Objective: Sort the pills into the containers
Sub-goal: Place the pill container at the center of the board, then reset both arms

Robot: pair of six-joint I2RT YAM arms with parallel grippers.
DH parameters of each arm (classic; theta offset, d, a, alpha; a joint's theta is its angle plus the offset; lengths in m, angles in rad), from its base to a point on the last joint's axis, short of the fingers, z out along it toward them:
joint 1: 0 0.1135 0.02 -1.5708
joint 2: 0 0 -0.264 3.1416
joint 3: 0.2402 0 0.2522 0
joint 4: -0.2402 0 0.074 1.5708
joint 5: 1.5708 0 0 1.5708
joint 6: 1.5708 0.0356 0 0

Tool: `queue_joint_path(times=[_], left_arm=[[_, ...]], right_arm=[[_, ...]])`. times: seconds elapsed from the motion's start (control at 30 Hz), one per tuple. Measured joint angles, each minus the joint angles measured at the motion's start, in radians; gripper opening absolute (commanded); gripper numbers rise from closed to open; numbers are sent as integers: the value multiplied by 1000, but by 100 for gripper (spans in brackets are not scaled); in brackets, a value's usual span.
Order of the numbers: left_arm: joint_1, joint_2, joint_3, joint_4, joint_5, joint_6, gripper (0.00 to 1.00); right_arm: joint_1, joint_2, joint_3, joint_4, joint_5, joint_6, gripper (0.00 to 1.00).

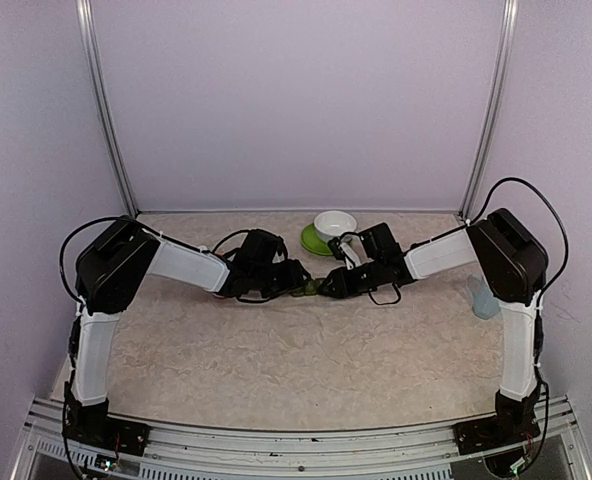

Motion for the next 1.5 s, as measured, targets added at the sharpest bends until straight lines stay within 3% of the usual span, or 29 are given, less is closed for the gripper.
queue_joint_path(times=[0.2,0.37,0.63,0.77,1.23,1.5], left_arm=[[-2,33,61,-29,-1,10,61],[-2,39,73,-37,-3,17,67],[2,12,44,-31,-13,26,87],[12,-60,-11,-54,-36,37,98],[22,-425,-13,-193,-181,238,99],[79,-774,-79,-295,-298,364,99]], right_arm=[[-8,-6,-13,0,2,0,39],[-8,-10,-19,1,2,0,46],[-17,-48,-41,-5,16,-4,74],[-32,-127,-85,-19,29,-9,99],[-92,-508,-192,-142,163,-61,100],[-120,-781,-224,-273,435,-134,100]])
